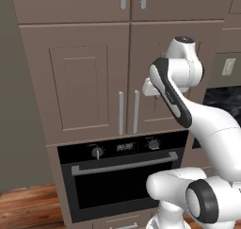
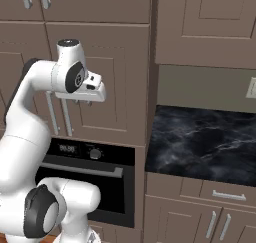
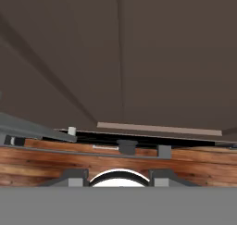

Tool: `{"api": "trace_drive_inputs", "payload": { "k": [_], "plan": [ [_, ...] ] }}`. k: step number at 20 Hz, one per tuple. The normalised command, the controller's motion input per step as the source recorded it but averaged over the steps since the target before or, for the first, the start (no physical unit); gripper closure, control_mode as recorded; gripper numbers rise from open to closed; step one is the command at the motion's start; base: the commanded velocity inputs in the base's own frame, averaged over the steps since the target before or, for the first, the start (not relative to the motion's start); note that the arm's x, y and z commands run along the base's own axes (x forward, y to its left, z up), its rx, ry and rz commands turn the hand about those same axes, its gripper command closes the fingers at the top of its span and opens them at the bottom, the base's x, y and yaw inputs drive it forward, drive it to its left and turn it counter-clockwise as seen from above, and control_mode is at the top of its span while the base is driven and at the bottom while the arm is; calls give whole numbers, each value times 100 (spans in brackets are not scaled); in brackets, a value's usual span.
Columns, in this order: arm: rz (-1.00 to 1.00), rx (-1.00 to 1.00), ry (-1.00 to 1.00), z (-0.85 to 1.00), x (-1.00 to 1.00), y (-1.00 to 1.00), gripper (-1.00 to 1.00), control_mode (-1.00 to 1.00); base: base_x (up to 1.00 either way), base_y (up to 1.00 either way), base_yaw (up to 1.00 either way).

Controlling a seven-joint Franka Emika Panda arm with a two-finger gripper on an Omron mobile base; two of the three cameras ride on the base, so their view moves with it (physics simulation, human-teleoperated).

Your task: Open the cabinet. Pick the spray and place it next to the sink. Then close the cabinet.

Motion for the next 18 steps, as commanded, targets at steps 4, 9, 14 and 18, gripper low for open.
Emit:
{"api": "trace_drive_inputs", "payload": {
  "k": [4,9,14,18],
  "plan": [
    [1,0,0,0,-6,0,-100,-100,0,0,0],
    [7,0,1,0,-6,12,-100,-100,0,0,0],
    [6,0,-3,0,-12,9,-100,-100,0,0,0],
    [0,0,0,0,-6,13,-100,-100,0,0,0]
  ]
}}
